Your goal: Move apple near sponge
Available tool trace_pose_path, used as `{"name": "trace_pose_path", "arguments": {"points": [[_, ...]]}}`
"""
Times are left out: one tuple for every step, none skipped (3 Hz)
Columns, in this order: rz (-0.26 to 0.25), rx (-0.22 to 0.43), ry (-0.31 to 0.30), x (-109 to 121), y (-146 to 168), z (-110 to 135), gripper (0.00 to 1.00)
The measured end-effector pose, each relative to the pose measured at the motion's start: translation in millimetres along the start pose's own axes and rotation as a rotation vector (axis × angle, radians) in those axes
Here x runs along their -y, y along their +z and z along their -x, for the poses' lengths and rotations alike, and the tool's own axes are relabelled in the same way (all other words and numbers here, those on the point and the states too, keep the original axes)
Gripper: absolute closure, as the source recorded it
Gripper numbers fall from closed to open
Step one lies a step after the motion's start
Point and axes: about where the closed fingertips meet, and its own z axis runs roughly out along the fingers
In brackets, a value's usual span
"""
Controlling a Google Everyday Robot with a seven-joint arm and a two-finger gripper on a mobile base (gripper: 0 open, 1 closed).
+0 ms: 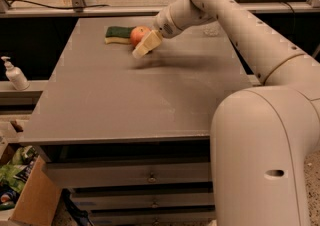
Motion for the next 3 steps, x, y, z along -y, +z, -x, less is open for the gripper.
{"name": "trace_pose_path", "arguments": {"points": [[0.005, 0.073, -0.045, -3, -34, 6, 0.00], [0.027, 0.178, -0.062, -9, -73, -16, 0.00], [0.034, 0.208, -0.052, -11, -84, -29, 0.00]]}}
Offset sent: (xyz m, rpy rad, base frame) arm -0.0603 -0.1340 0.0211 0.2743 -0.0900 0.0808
